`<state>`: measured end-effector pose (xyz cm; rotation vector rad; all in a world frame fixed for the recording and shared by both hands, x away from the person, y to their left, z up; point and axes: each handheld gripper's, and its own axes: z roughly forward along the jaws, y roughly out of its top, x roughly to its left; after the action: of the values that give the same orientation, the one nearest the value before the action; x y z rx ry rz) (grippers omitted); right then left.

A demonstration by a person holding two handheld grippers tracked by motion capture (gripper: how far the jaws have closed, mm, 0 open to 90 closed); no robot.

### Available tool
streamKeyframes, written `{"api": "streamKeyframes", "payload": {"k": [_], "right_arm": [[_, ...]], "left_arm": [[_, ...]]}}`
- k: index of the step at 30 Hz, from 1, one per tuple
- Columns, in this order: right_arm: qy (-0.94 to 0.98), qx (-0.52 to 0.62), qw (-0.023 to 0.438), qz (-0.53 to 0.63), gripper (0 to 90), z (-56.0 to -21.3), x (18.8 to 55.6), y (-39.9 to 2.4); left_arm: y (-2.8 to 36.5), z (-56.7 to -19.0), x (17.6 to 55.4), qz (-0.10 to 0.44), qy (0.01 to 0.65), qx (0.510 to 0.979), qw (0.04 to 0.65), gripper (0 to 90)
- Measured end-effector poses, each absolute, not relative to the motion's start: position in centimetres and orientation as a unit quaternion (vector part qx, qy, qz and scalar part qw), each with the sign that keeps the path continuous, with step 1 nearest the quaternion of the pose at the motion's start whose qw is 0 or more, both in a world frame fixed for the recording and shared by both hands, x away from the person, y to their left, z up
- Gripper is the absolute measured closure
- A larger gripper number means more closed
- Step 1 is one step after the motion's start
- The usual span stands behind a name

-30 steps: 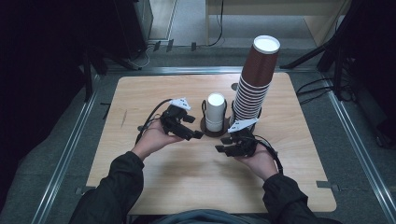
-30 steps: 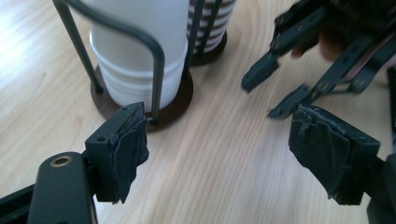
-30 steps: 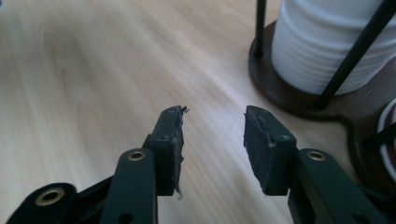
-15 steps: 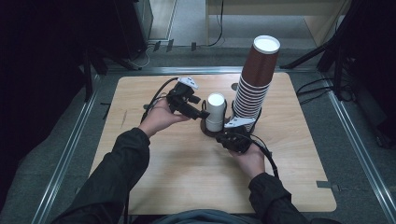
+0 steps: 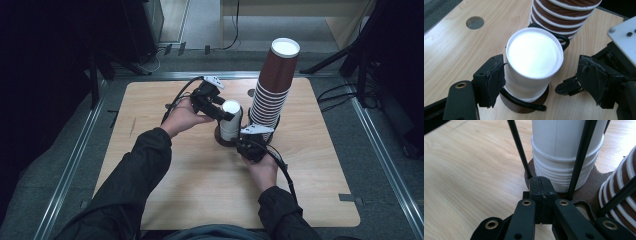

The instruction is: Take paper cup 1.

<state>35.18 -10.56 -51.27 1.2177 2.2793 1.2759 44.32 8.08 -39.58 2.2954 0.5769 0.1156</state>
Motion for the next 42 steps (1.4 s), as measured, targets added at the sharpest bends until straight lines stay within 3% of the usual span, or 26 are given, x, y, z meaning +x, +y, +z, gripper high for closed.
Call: {"api": "streamKeyframes", "payload": {"k": [14,17,42], "right_arm": [[0.761,0.442,0.142,0.454,87.9,-51.7,35.9,-9.6],[0.76,0.442,0.144,0.454,88.1,-51.6,36.0,-9.4],[0.767,0.44,0.153,0.442,89.4,-51.7,36.4,-9.0]], "left_arm": [[7.4,-40.3,45.2,0.058,0.231,0.901,0.363,25.5],[7.4,-40.3,45.3,0.054,0.227,0.901,0.366,31.2],[7.1,-40.3,45.1,0.07,0.216,0.904,0.361,34.3]]}}
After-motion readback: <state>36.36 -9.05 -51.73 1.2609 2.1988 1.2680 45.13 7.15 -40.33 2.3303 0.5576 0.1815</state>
